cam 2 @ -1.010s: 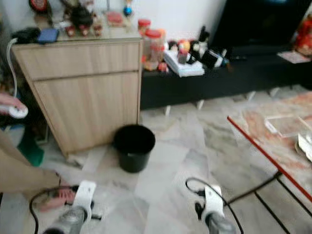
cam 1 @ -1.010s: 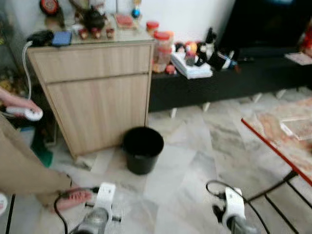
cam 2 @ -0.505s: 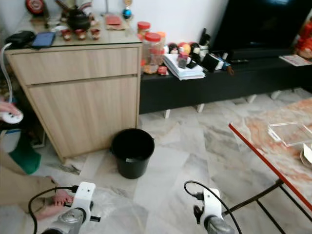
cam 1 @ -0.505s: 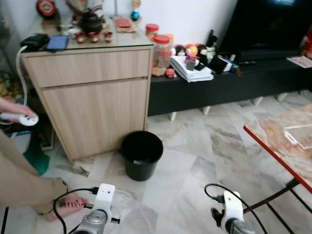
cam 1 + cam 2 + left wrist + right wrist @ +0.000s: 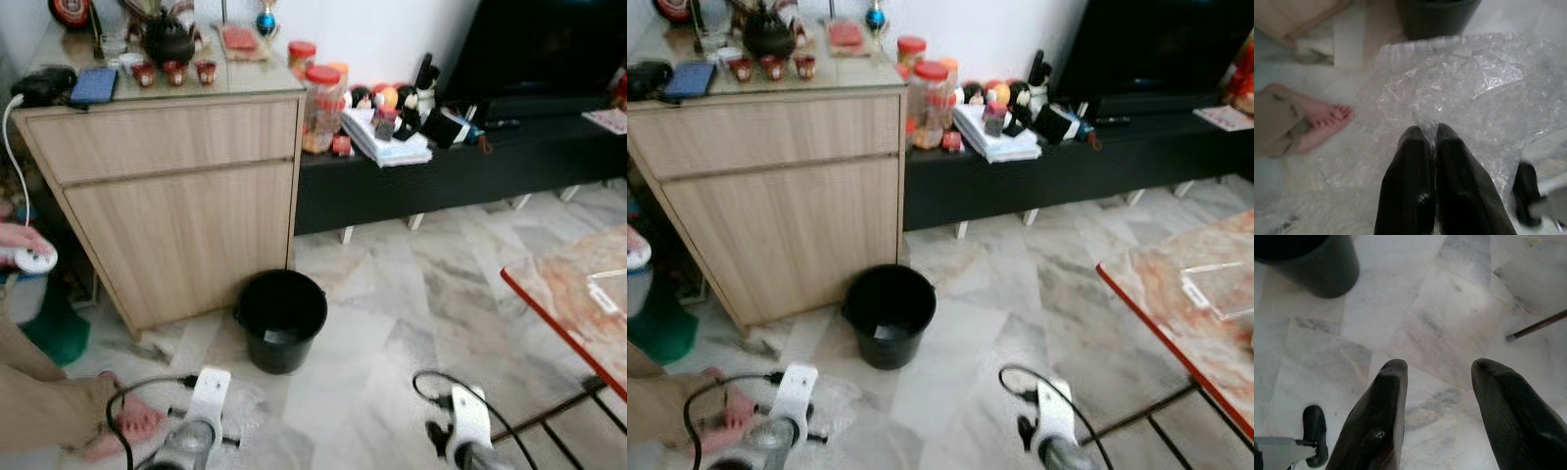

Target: Picking trash to rubbish bin

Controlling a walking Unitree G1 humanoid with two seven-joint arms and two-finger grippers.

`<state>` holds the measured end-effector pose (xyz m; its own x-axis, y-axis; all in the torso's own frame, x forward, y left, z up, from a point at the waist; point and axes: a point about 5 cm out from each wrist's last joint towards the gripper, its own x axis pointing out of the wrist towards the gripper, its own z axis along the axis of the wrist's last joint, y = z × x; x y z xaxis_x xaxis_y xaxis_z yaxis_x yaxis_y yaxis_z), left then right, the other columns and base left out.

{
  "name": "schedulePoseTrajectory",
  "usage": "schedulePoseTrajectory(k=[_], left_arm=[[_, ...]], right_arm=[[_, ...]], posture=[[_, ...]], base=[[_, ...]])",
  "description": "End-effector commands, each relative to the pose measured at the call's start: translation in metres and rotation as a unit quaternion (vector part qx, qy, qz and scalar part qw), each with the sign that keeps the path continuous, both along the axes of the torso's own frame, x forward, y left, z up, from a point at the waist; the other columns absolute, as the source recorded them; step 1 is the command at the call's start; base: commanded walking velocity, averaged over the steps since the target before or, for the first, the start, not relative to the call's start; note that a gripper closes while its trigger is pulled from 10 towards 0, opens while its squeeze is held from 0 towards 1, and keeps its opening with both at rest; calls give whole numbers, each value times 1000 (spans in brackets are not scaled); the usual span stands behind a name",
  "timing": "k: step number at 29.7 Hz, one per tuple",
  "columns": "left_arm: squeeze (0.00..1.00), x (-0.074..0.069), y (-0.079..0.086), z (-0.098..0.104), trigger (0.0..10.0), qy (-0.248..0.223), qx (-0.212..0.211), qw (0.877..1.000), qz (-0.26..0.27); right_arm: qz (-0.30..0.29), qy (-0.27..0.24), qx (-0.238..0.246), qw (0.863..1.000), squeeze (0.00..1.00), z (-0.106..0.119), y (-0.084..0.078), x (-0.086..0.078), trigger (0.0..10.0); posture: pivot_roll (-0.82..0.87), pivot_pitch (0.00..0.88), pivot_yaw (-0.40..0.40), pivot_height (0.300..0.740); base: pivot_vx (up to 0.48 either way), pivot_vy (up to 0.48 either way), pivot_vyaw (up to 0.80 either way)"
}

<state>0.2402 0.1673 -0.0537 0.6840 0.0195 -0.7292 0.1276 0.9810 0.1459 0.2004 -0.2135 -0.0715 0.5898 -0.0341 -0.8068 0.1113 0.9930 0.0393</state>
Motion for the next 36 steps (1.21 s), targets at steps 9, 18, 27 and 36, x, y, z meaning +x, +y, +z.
schedulePoseTrajectory(k=[9,18,27,36], left_arm=[[0,3,-14,1,10000,0,-9,1000,-16],[0,5,-15,3,10000,-1,-9,1000,-17],[0,6,-16,3,10000,-3,-12,1000,-17],[0,6,-18,3,10000,-3,-13,1000,-17]], right_arm=[[-21,5,-11,1000,0,0,-14,-5,10000],[-20,-3,-13,1000,0,3,-12,0,10000],[-17,-8,-14,1000,0,4,-14,2,10000],[-14,-22,-20,999,0,8,-15,7,10000]], posture=[[16,63,-121,740],[16,57,-121,740],[14,47,-123,740],[11,32,-122,740]], base=[[378,0,0],[380,0,0],[380,0,0],[381,0,106]])
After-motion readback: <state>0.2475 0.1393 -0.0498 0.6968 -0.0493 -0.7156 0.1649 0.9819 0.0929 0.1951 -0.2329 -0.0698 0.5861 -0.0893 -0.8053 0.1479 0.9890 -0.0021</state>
